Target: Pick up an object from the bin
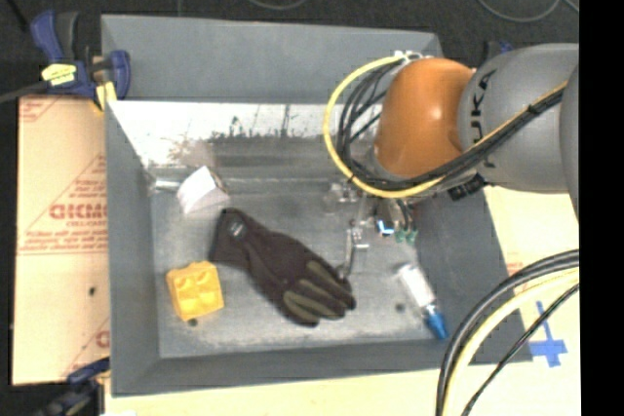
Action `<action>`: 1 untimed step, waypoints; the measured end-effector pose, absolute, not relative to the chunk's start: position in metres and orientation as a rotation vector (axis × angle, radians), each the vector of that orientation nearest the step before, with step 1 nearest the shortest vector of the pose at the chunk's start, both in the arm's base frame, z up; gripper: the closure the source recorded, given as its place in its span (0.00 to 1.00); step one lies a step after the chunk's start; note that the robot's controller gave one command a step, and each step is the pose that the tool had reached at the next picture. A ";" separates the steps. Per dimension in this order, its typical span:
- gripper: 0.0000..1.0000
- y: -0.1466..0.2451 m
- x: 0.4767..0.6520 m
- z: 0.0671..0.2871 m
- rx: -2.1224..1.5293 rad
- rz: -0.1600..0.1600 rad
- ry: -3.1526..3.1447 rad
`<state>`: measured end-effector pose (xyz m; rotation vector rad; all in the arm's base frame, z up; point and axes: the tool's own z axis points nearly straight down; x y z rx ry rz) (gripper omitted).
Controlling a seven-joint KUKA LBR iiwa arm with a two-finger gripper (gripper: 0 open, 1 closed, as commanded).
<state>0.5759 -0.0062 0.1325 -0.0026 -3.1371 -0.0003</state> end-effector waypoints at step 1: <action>0.00 -0.006 0.578 0.137 -0.003 0.000 -3.144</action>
Offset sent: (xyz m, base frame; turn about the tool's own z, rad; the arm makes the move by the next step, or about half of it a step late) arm -0.0320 0.0456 -0.0589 -0.0155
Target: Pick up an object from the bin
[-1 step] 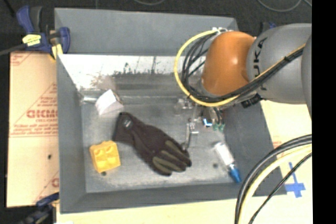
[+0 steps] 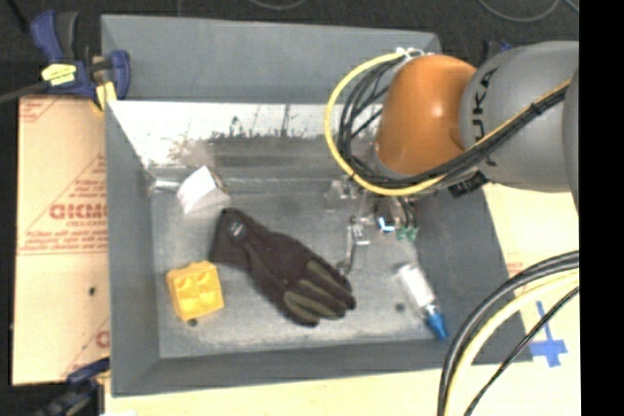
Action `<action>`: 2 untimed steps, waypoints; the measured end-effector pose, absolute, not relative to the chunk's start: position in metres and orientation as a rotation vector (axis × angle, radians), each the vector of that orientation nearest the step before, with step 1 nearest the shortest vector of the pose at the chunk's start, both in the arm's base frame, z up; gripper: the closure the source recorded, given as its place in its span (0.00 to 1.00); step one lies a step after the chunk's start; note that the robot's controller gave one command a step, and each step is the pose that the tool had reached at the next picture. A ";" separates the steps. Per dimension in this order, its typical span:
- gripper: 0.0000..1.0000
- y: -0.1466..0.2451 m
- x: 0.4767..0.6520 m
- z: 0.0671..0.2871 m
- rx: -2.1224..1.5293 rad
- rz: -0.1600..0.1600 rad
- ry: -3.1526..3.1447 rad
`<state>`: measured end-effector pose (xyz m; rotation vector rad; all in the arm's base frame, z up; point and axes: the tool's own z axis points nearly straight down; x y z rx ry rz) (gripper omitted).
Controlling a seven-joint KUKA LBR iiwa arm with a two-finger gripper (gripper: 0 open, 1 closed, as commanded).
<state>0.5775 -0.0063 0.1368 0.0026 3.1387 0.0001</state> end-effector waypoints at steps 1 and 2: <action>0.00 0.018 0.560 0.102 -0.010 0.000 3.134; 0.00 0.031 0.545 0.078 0.043 0.004 3.143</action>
Offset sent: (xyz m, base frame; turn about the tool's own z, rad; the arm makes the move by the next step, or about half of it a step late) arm -0.0371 0.0325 -0.0483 0.0553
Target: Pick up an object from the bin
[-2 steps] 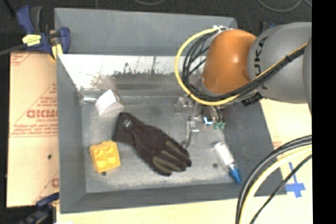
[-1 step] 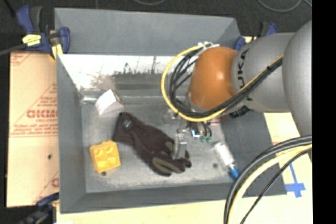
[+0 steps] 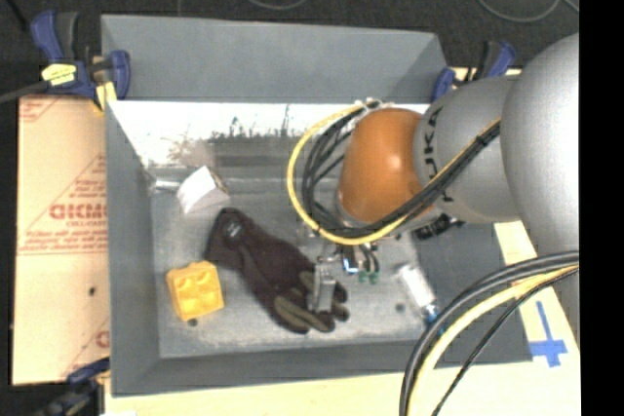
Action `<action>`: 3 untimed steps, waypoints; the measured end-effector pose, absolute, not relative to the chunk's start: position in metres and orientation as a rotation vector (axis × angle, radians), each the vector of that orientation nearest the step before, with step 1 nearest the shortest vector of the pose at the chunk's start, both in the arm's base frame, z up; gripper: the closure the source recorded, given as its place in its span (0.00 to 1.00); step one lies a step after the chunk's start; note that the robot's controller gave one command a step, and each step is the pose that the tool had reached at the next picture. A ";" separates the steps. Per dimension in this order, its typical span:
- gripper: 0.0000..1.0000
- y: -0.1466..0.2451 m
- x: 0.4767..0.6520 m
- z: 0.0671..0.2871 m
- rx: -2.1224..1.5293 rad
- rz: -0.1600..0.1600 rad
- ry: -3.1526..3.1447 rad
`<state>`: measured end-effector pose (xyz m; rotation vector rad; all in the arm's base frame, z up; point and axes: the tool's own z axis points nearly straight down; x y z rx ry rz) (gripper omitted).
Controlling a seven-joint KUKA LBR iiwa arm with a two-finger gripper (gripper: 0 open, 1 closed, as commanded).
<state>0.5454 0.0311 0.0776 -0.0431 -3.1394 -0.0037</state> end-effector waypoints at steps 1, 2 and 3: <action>1.00 0.044 0.539 0.076 -0.297 0.000 -3.134; 1.00 0.044 0.539 0.076 -0.296 0.000 -3.134; 1.00 0.043 0.540 0.075 -0.224 0.000 -3.142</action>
Offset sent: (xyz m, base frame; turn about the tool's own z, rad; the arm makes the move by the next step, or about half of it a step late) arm 0.0000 0.0000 0.0000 0.0000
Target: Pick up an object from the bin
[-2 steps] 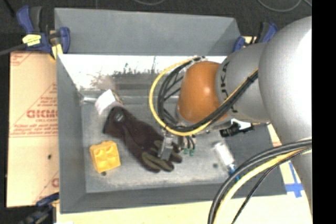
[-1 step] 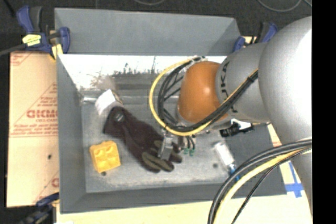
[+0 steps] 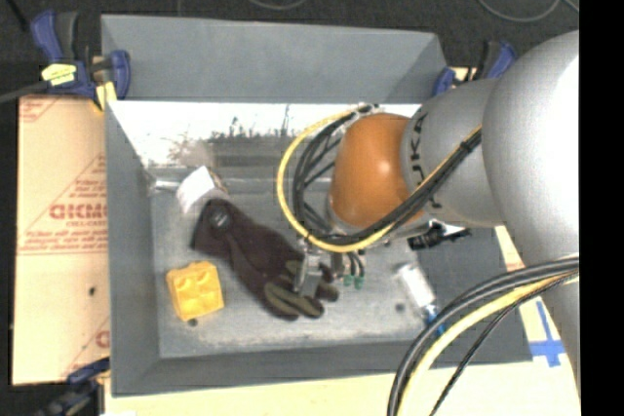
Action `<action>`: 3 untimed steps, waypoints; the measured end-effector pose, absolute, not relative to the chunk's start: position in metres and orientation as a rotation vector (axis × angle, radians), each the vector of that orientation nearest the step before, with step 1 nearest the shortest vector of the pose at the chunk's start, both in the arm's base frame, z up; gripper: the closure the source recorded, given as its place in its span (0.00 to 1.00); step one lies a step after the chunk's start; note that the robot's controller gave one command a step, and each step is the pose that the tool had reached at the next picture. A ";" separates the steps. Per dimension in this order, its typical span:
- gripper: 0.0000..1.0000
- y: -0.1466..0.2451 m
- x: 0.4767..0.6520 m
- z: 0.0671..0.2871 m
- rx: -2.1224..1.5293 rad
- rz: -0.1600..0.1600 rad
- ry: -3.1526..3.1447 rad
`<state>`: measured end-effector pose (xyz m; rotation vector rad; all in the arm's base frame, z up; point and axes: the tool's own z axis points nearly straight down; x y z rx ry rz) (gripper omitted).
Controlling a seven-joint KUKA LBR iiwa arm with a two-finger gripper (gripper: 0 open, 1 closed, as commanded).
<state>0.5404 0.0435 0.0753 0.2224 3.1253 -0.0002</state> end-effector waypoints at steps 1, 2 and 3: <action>1.00 0.041 0.555 0.189 0.135 0.000 3.129; 1.00 0.041 0.555 0.189 0.133 -0.001 3.129; 1.00 0.036 0.547 0.280 0.127 0.000 3.127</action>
Offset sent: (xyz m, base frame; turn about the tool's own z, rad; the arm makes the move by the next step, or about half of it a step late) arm 0.0000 0.0000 0.0000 0.0000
